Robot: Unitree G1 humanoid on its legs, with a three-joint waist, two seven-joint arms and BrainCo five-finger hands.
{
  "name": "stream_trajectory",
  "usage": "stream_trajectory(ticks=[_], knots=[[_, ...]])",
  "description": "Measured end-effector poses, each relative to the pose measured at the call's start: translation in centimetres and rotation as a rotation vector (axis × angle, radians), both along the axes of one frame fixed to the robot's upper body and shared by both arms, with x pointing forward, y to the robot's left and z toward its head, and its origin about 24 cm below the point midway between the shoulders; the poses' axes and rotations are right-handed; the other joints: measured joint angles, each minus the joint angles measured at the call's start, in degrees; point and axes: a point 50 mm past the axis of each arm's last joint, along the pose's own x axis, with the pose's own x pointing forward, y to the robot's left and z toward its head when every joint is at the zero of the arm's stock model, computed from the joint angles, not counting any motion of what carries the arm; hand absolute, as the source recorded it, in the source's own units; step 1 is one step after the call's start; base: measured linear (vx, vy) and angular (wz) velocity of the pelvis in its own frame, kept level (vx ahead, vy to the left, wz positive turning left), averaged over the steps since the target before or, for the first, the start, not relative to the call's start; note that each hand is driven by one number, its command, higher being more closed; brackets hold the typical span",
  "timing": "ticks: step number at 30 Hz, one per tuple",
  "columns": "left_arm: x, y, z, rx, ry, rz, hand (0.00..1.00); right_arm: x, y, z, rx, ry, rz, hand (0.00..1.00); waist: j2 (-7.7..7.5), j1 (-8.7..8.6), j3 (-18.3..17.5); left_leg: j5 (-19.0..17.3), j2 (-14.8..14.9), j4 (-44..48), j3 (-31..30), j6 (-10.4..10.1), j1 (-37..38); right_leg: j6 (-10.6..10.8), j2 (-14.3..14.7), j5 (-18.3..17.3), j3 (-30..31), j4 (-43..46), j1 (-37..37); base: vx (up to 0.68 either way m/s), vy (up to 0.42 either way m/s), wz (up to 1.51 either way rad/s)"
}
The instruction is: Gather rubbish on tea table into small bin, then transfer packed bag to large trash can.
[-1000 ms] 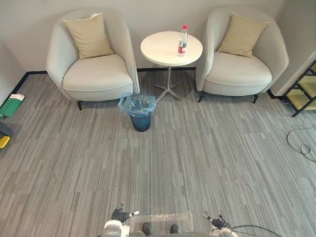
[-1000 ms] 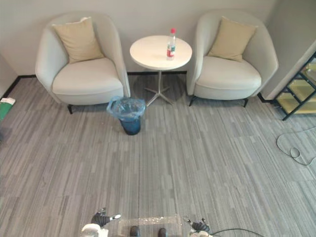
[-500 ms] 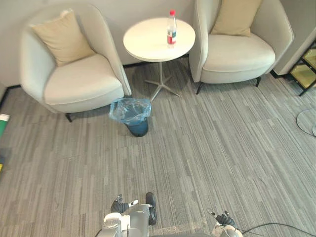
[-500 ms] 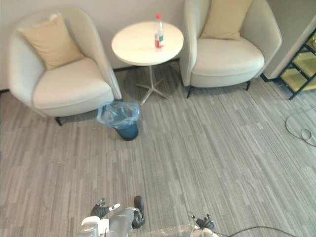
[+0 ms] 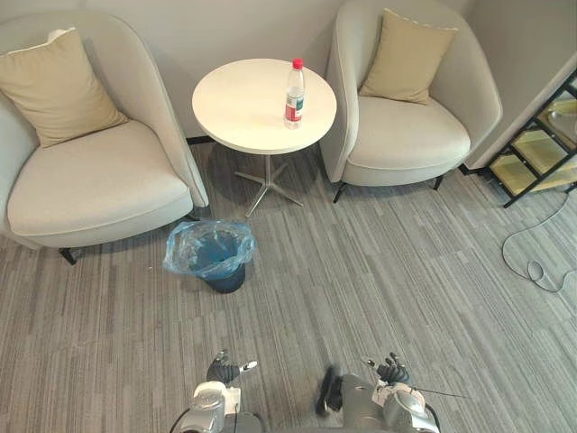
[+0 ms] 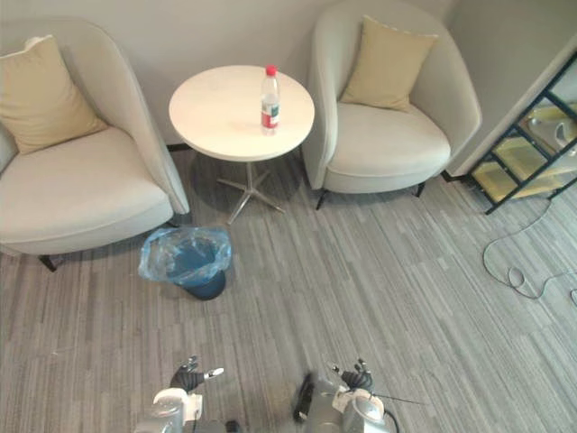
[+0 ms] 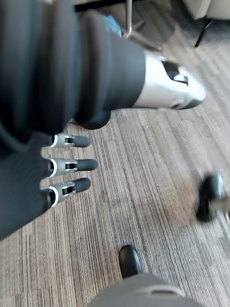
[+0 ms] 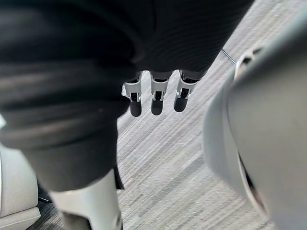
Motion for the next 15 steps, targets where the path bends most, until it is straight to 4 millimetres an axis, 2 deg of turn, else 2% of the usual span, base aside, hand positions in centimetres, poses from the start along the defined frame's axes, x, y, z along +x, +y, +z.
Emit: stream_trajectory(ticks=[1, 2, 3, 4, 5, 6, 7, 8, 9, 10, 12, 14, 15], knots=[[-0.2, -0.3, -0.1, -0.008, 0.007, -0.003, 0.00, 0.0, -0.4, 0.0, -0.012, 0.003, 0.002, 0.00, 0.82, -0.45, -0.6, 0.2, 1.1, 1.2, -1.4, -0.4, 0.0, 0.5, 0.8, -4.3, 0.3, 2.0, -0.4, 0.40, -0.258, -0.12], [-0.3, -0.7, -0.2, -0.018, 0.008, -0.001, 0.00, 0.1, -0.8, 0.1, -0.023, 0.001, 0.001, 0.00, 1.73, -0.32, -0.6, -0.5, 2.1, 3.6, -2.3, -1.0, -0.4, 1.0, 1.6, -6.5, 0.2, 3.1, -0.4, 0.38, -0.269, -0.08], [-0.4, -0.9, -0.2, -0.032, 0.012, 0.022, 0.00, -0.4, -0.9, -0.1, -0.018, 0.014, -0.008, 0.00, 2.44, -0.25, -0.5, -1.2, 4.6, 11.1, -3.6, -1.6, -2.7, 0.3, 3.1, -8.8, -0.3, 3.7, 0.8, 0.38, -0.277, -0.11], [-0.6, -0.5, -0.2, -0.035, 0.010, 0.060, 0.00, -0.9, -0.7, -0.2, -0.010, 0.020, -0.019, 0.00, 3.02, -0.31, -0.3, -0.3, 7.6, 23.6, -5.5, -0.9, -7.2, -0.3, 5.1, -10.4, -1.3, 2.6, 3.7, 0.37, -0.275, -0.03], [-0.4, -0.5, -0.2, -0.041, 0.001, 0.077, 0.00, -1.1, -0.8, -0.3, -0.012, 0.024, -0.021, 0.00, 3.69, -0.26, 0.2, 2.0, 10.3, 33.3, -6.6, 0.5, -10.7, -1.1, 6.7, -11.1, -1.7, 1.5, 6.6, 0.39, -0.238, -0.04], [-0.1, -0.5, 0.0, -0.044, -0.016, 0.080, 0.00, -1.4, -0.8, -0.4, -0.014, 0.032, -0.023, 0.00, 3.97, -0.07, 0.7, 1.9, 13.1, 43.3, -7.0, 0.9, -14.2, -2.7, 8.7, -12.3, -1.9, 0.7, 10.1, 0.39, -0.180, -0.12], [0.4, -0.3, 0.3, -0.042, -0.042, 0.085, 0.00, -1.5, -0.5, -0.5, -0.005, 0.036, -0.024, 0.00, 3.40, 0.35, 1.1, 1.2, 14.0, 49.3, -7.0, 0.4, -17.2, -3.6, 9.3, -13.8, -1.9, 0.2, 13.7, 0.46, -0.192, -0.12], [0.7, -0.3, 0.6, -0.040, -0.059, 0.083, 0.00, -1.4, -0.1, -0.5, 0.005, 0.030, -0.024, 0.00, 2.52, 0.37, 1.1, 0.7, 13.3, 50.4, -6.6, 0.6, -19.4, -3.8, 9.3, -14.8, -1.6, -0.2, 15.7, 0.34, -0.157, -0.08], [1.1, -0.5, 0.8, -0.045, -0.075, 0.079, 0.00, -1.5, 0.1, -0.6, 0.013, 0.034, -0.025, 0.00, 1.83, 0.45, 1.2, 0.1, 12.1, 49.1, -5.6, 0.6, -22.1, -3.5, 9.3, -15.2, -1.2, -1.8, 17.6, 0.31, -0.146, -0.10], [1.4, -0.9, 0.9, -0.049, -0.088, 0.061, 0.00, -1.5, 0.2, -0.6, 0.016, 0.037, -0.026, 0.00, 1.43, 0.81, 1.2, -0.5, 9.9, 43.5, -4.4, 0.8, -24.7, -2.3, 9.3, -15.0, -0.8, -4.1, 19.6, 0.24, -0.095, -0.18], [1.8, -1.3, 1.1, -0.058, -0.104, 0.053, 0.00, -1.4, 0.2, -0.6, 0.015, 0.036, -0.028, 0.00, 2.13, 1.46, 0.9, -0.5, 6.9, 31.2, -2.6, 1.1, -27.0, -1.3, 9.2, -14.6, 0.3, -6.9, 21.7, 0.42, -0.031, -0.31], [1.9, -1.7, 1.1, -0.065, -0.103, 0.051, 0.00, -1.6, 0.1, -0.7, 0.011, 0.045, -0.035, 0.00, 2.49, 2.32, 0.9, 3.3, 2.8, 15.4, -2.2, 1.3, -26.8, -0.5, 8.9, -14.8, 2.0, -8.8, 24.0, 0.43, 0.051, -0.40], [1.9, -1.6, 1.1, -0.064, -0.104, 0.049, 0.00, -1.6, 0.0, -0.7, 0.008, 0.048, -0.036, 0.00, 2.44, 3.24, 0.9, 9.6, 1.1, 9.0, -2.7, 2.3, -25.4, 0.2, 8.8, -15.2, 3.3, -10.0, 25.4, 0.54, 0.127, -0.61]])
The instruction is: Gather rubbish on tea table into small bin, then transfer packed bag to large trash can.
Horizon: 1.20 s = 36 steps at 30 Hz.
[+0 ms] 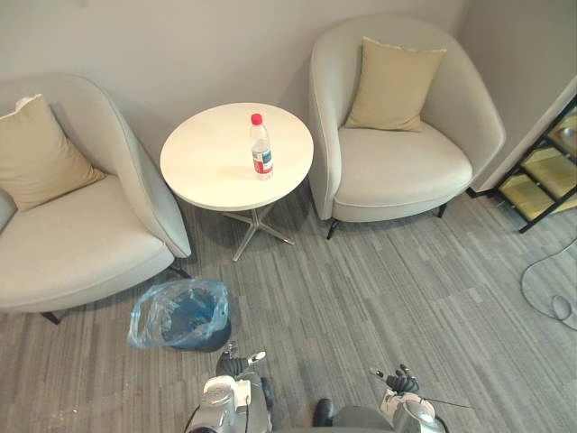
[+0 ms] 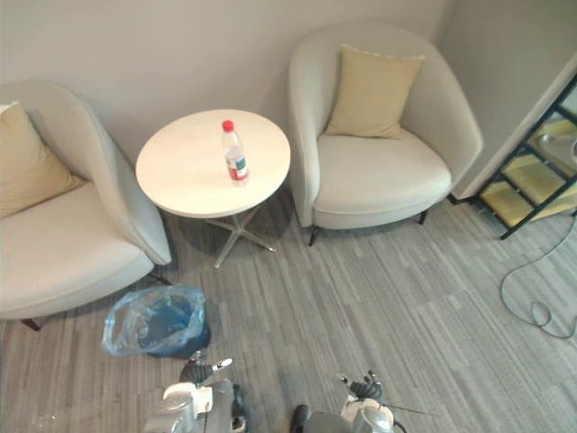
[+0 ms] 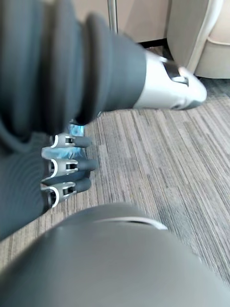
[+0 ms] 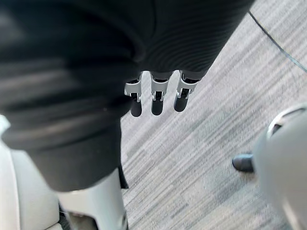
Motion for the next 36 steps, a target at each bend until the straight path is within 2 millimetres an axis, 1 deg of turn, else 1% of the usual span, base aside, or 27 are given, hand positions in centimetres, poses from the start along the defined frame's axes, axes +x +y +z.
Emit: stream_trajectory(ticks=[1, 2, 3, 4, 5, 6, 7, 8, 10, 12, 14, 15, 16, 17, 18, 19, 21, 23, 25, 27, 28, 30, 31, 32, 34, 35, 36], knots=[[0.0, 0.5, 0.0, 0.012, 0.002, 0.000, 0.00, 0.2, 0.5, -0.1, 0.013, 0.000, 0.007, 0.00, -1.01, 0.87, -0.4, 4.6, -1.8, -3.7, 0.3, 1.8, 2.6, 1.2, -1.0, -0.4, 2.6, -1.5, 1.5, 0.47, 0.112, -0.53], [-0.1, 0.8, -0.1, 0.021, 0.011, 0.000, 0.00, 0.3, 0.9, 0.0, 0.021, -0.005, 0.010, 0.00, -1.66, 0.76, -0.9, 4.4, -2.6, -4.1, 0.3, 2.2, 3.1, 1.5, -1.7, -0.3, 3.0, -2.4, 1.7, 0.57, 0.143, -0.34], [-0.3, 1.1, -0.2, 0.029, 0.023, -0.001, 0.00, 0.5, 1.1, -0.1, 0.028, -0.005, 0.014, 0.00, -2.64, 0.05, -1.1, 2.9, -3.3, -2.5, 0.7, 3.5, 2.5, 2.1, -2.6, -0.5, 3.9, -3.0, 2.1, 0.37, 0.088, -0.04], [-0.3, 1.1, -0.2, 0.028, 0.022, -0.002, 0.00, 0.6, 1.2, 0.0, 0.029, -0.007, 0.018, 0.00, -2.86, -0.02, -1.1, 1.7, -3.3, -0.9, 1.0, 4.0, 2.0, 2.6, -2.9, -0.8, 4.3, -2.4, 2.0, 0.51, 0.148, -0.32], [-0.4, 1.1, -0.3, 0.029, 0.029, -0.003, 0.00, 0.6, 1.0, -0.1, 0.022, 0.005, 0.033, 0.00, -2.52, 0.38, -1.3, -2.3, -3.1, 1.0, 2.4, 4.0, 3.8, 5.7, -4.0, -2.9, 6.5, 6.9, -0.6, 0.39, 0.134, -0.38], [-0.4, 1.1, -0.3, 0.029, 0.032, -0.004, 0.00, 0.6, 1.0, -0.1, 0.018, 0.007, 0.045, 0.00, -2.43, 0.29, -1.4, -3.1, -3.2, 0.9, 2.7, 4.0, 4.9, 6.6, -4.4, -3.4, 6.8, 12.0, -2.5, 0.38, 0.147, -0.40], [-0.7, 1.0, -0.5, 0.029, 0.044, -0.011, 0.00, 0.6, 1.0, -0.1, 0.011, 0.009, 0.059, 0.00, -2.30, -0.10, -1.4, -4.5, -3.4, -0.2, 2.5, 4.0, 6.6, 7.6, -5.4, -3.4, 6.7, 21.3, -5.9, 0.36, 0.141, -0.09], [-0.9, 1.2, -0.7, 0.042, 0.060, -0.037, 0.00, 0.5, 1.3, -0.2, 0.020, 0.010, 0.070, 0.00, -2.79, -0.26, -1.3, -5.5, -4.7, -1.6, 2.2, 4.2, 10.0, 9.5, -7.9, -3.7, 6.2, 35.3, -12.0, 0.38, 0.118, 0.04], [-1.3, 1.2, -0.9, 0.053, 0.082, -0.063, 0.00, 0.2, 0.9, -0.2, 0.012, 0.015, 0.068, 0.00, -3.13, -0.61, -1.5, -5.7, -5.8, -3.9, 1.7, 4.3, 15.2, 7.7, -10.8, -5.7, 3.2, 42.0, -15.6, 0.44, 0.069, 0.27], [-1.3, 1.2, -0.9, 0.051, 0.090, -0.057, 0.00, 0.3, 0.6, -0.1, 0.007, 0.007, 0.071, 0.00, -2.64, -0.72, -1.3, -5.8, -5.6, -5.9, -0.1, 4.4, 18.7, 5.7, -11.5, -7.3, 0.1, 39.4, -18.4, 0.37, -0.008, 0.49], [-1.1, 1.0, -0.8, 0.047, 0.084, -0.056, 0.00, 0.7, 0.6, 0.1, 0.008, -0.014, 0.075, 0.00, -2.35, -1.07, -1.1, -5.9, -4.6, -7.5, -2.2, 4.4, 20.5, 5.3, -9.8, -7.3, 0.9, 32.8, -21.5, 0.37, -0.120, 0.66], [-1.1, 0.8, -0.8, 0.041, 0.083, -0.056, 0.00, 0.9, 0.6, 0.2, 0.008, -0.022, 0.076, 0.00, -2.35, -1.30, -1.0, -6.2, -3.7, -8.2, -4.2, 3.8, 21.4, 5.1, -7.9, -5.3, 3.4, 26.3, -23.4, 0.37, -0.197, 0.67], [-1.2, 0.7, -0.9, 0.038, 0.085, -0.055, 0.00, 0.9, 0.6, 0.2, 0.008, -0.022, 0.076, 0.00, -2.48, -1.33, -1.1, -6.6, -3.3, -8.4, -5.1, 3.1, 21.9, 5.1, -7.1, -2.8, 5.4, 21.7, -24.1, 0.46, -0.278, 0.75], [-1.2, 0.7, -0.9, 0.037, 0.084, -0.054, 0.00, 0.6, 0.7, 0.1, 0.010, -0.015, 0.075, 0.00, -3.20, -1.41, -1.2, -7.4, -3.5, -8.5, -6.5, 1.9, 22.4, 5.1, -6.5, 1.2, 7.7, 15.7, -23.7, 0.40, -0.293, 0.86], [-1.3, 0.8, -0.9, 0.034, 0.086, -0.044, 0.00, -0.1, 0.7, -0.1, 0.016, 0.003, 0.069, 0.00, -4.63, -1.52, -1.4, -9.2, -4.2, -8.2, -9.0, 0.3, 23.0, 3.4, -7.0, 9.3, 9.8, 12.2, -23.0, 0.40, -0.283, 0.79], [-1.3, 0.1, -1.0, 0.006, 0.087, -0.021, 0.00, 0.1, 0.0, 0.0, -0.003, -0.003, 0.069, 0.00, -2.35, -1.46, -1.2, -9.9, -2.2, -8.0, -10.4, -0.3, 23.6, 2.6, -5.9, 7.5, 8.4, 14.5, -22.6, 0.37, -0.268, 0.68], [-1.5, -0.8, -1.1, -0.026, 0.089, -0.006, 0.00, 0.0, -0.5, 0.1, -0.012, -0.002, 0.054, 0.00, -0.67, -1.90, -1.5, -9.9, -0.3, -6.0, -11.0, -0.4, 23.3, 1.5, -5.7, 3.6, 4.9, 15.9, -21.6, 0.35, -0.245, 0.62], [-1.6, -1.4, -1.1, -0.049, 0.092, 0.010, 0.00, -0.1, -0.5, 0.1, -0.010, -0.002, 0.042, 0.00, -0.10, -2.77, -1.3, -10.1, 2.1, 2.7, -10.6, -0.9, 20.4, 0.4, -4.8, 1.9, 1.9, 14.6, -17.7, 0.33, -0.263, 0.86], [-1.0, -1.5, -0.8, -0.054, 0.064, 0.013, 0.00, -0.8, -0.4, -0.1, -0.006, 0.008, 0.031, 0.00, -0.08, -2.38, -1.1, -9.1, 6.6, 21.3, -8.3, -3.4, 13.0, -0.9, -3.4, 1.0, -2.0, 10.5, -10.7, 0.31, -0.224, 0.69], [-0.8, -1.5, -0.6, -0.054, 0.048, 0.009, 0.00, -1.0, -0.1, -0.2, 0.003, 0.012, 0.027, 0.00, -0.55, -1.67, -1.0, -9.3, 8.7, 26.1, -3.5, -3.0, 9.8, -1.4, -3.1, 0.7, -3.3, 8.2, -6.7, 0.21, -0.102, 0.27], [-0.7, -1.5, -0.6, -0.053, 0.046, 0.009, 0.00, -1.0, -0.1, -0.3, 0.006, 0.012, 0.023, 0.00, -0.90, -1.54, -0.9, -9.6, 8.8, 25.3, -2.0, -2.5, 8.6, -1.4, -3.3, 0.7, -3.8, 7.1, -5.5, 0.20, -0.064, 0.28], [-0.5, -1.7, -0.5, -0.051, 0.041, -0.005, 0.00, -1.3, -0.2, -0.3, 0.006, 0.017, 0.010, 0.00, -0.91, -1.53, -1.1, -9.2, 7.5, 15.3, 0.5, -2.1, 6.3, -0.5, -4.7, 0.8, -4.9, 5.3, -3.8, 0.19, 0.005, 0.28], [-0.5, -1.8, -0.5, -0.050, 0.042, -0.012, 0.00, -1.4, -0.4, -0.3, 0.005, 0.019, 0.003, 0.00, -0.61, -1.47, -1.3, -7.2, 6.6, 9.3, 0.2, -1.9, 6.4, 0.1, -4.9, 0.8, -5.2, 5.2, -3.5, 0.26, 0.073, 0.37], [-0.8, -2.0, -0.7, -0.042, 0.063, -0.042, 0.00, -1.8, -1.2, -0.3, -0.012, 0.030, -0.005, 0.00, 1.00, -1.50, -2.2, 1.2, 5.1, -1.1, -1.0, -2.7, 7.0, 2.0, -4.0, 0.3, -5.1, 4.6, -2.7, 0.23, 0.074, 0.37], [-0.8, -1.3, -0.7, -0.018, 0.064, -0.055, 0.00, -1.8, -0.7, -0.5, 0.000, 0.033, -0.002, 0.00, -0.49, -1.62, -2.1, 2.4, 3.2, -3.9, -1.4, -2.1, 8.7, 2.7, -5.0, 0.6, -3.9, 3.7, -2.1, 0.16, 0.076, 0.34], [-1.0, -0.2, -0.8, 0.017, 0.073, -0.069, 0.00, -1.8, -0.1, -0.6, 0.013, 0.034, 0.012, 0.00, -1.94, -1.35, -2.7, 3.1, 1.6, -6.6, -1.4, -1.6, 10.3, 3.3, -6.2, 0.2, -3.8, 2.9, -1.2, 0.08, 0.073, 0.21], [-1.1, 0.0, -0.8, 0.021, 0.075, -0.068, 0.00, -1.8, 0.0, -0.6, 0.013, 0.034, 0.016, 0.00, -2.02, -1.34, -2.7, 3.2, 1.4, -7.1, -1.4, -1.6, 10.5, 3.3, -6.4, 0.2, -3.8, 2.8, -1.1, 0.10, 0.067, 0.18]])
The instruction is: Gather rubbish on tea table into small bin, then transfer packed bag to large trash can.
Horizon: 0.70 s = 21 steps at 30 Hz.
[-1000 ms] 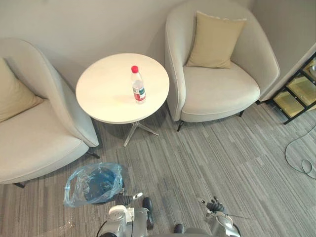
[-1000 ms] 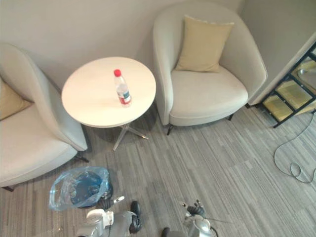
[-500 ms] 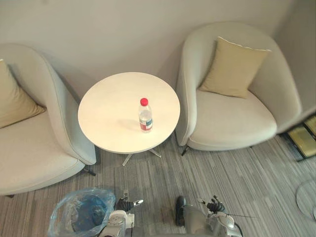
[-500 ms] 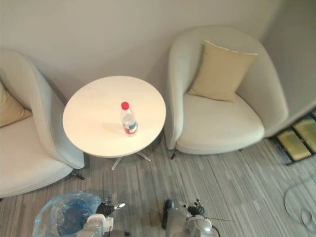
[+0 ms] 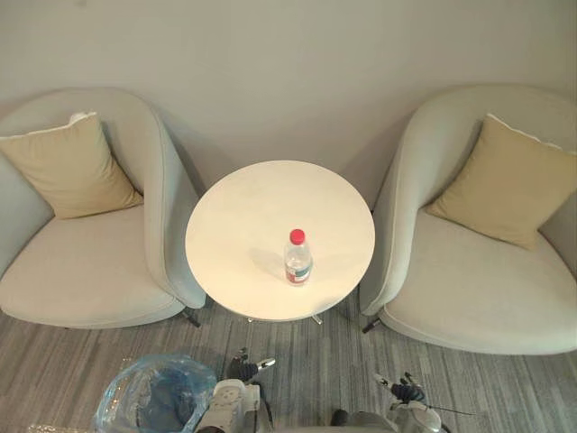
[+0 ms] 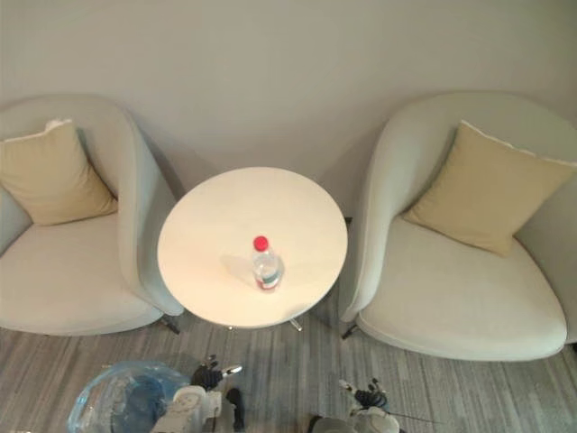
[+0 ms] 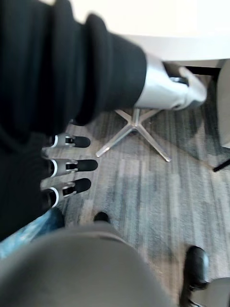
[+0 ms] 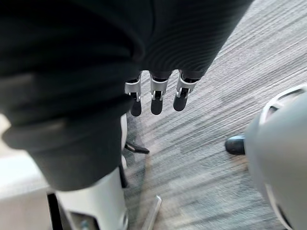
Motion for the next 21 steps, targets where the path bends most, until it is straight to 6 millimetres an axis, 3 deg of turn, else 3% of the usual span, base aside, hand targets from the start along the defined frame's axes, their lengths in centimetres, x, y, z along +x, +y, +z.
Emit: stream_trajectory(ticks=[4, 11, 16, 21], knots=[[-0.7, 0.9, -0.3, 0.029, 0.028, -0.015, 0.00, 0.4, 0.2, 0.1, -0.019, -0.002, 0.051, 0.00, -0.31, -0.02, -0.3, 3.0, -2.5, -7.0, -0.3, 0.7, 3.6, 0.6, -1.4, -0.2, 0.0, -1.1, 1.1, 0.06, 0.029, 0.10], [-1.0, 1.5, -0.4, 0.064, 0.044, -0.044, 0.00, 2.4, 0.7, 1.2, -0.150, -0.047, 0.247, 0.00, -0.48, 0.01, -0.4, 6.2, -2.9, -12.4, -1.7, 0.6, 5.1, 0.8, -0.8, 0.2, -0.2, -1.6, 0.9, -0.02, -0.021, 0.08], [-1.1, 1.7, -0.4, 0.075, 0.048, -0.050, 0.00, 6.5, 0.1, 5.7, -0.288, -0.315, 0.326, 0.00, -1.18, 0.01, -0.9, 7.6, -3.4, -15.0, -1.7, 1.2, 5.3, 1.3, -0.8, 1.2, 1.1, -2.6, -0.1, -0.05, 0.037, -0.06], [-1.5, 2.2, -0.5, 0.094, 0.058, -0.075, 0.00, 8.3, 0.7, 9.4, -0.389, -0.508, 0.417, 0.00, -1.65, -0.02, -1.3, 7.8, -4.2, -15.9, -2.0, 1.3, 5.7, 1.6, -1.0, 1.4, 2.9, -3.7, -0.2, -0.01, 0.045, -0.04]])
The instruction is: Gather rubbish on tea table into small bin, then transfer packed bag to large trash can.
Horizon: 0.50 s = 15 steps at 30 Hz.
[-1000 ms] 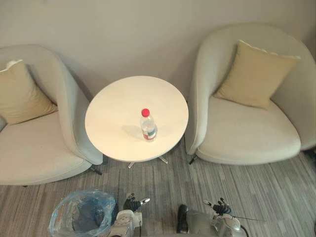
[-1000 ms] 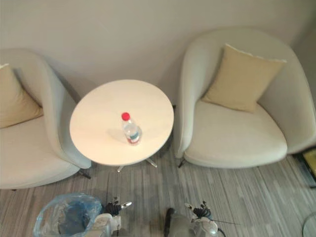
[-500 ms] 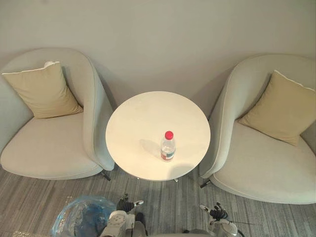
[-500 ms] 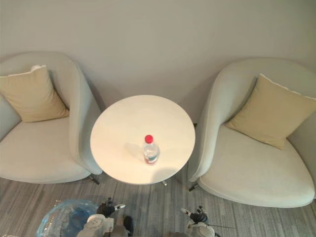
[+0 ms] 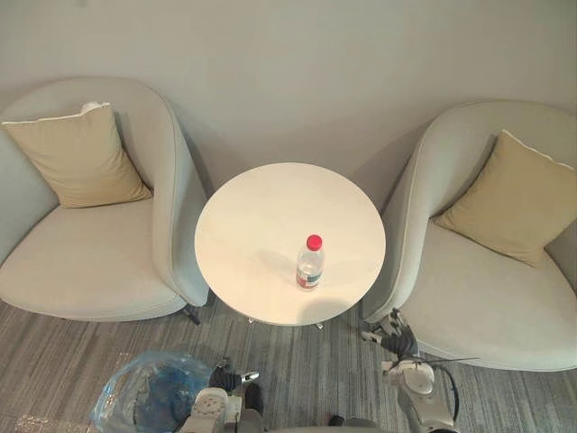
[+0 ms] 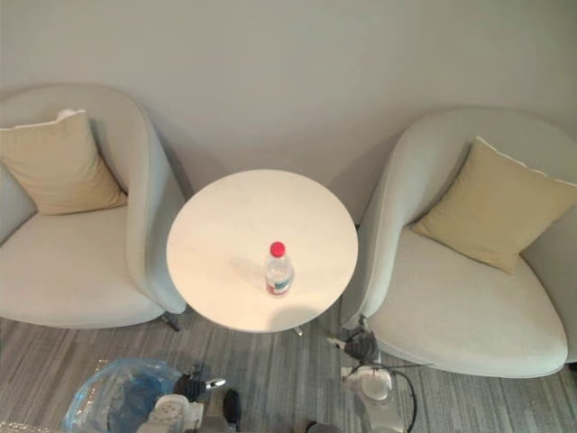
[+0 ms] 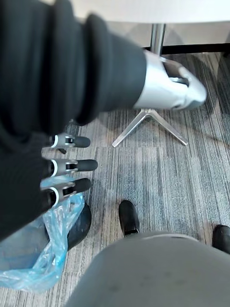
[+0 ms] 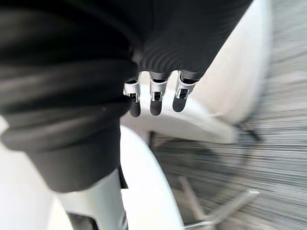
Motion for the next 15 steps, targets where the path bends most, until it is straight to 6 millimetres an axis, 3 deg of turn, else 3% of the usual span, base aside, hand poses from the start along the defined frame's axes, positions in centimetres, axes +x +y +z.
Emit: stream_trajectory(ticks=[8, 15], knots=[[-0.3, 0.0, -0.1, 0.021, 0.010, -0.059, 0.00, 0.5, 0.7, 0.7, -0.072, -0.026, 0.107, 0.00, 0.14, 0.06, -0.1, 0.0, -0.6, 0.0, -4.3, 0.0, -0.2, 0.6, -0.2, 0.6, -0.2, -2.1, 1.0, 0.02, 0.002, 0.01], [-0.2, -0.4, 0.1, 0.015, -0.010, -0.084, 0.00, 2.5, 1.5, 2.5, -0.103, -0.110, 0.170, 0.00, 0.65, 0.13, 0.0, -0.1, -0.7, 0.0, -6.1, 0.0, -1.6, 0.7, -0.1, 0.8, -1.9, -2.5, 0.8, 0.00, -0.007, 0.11]])
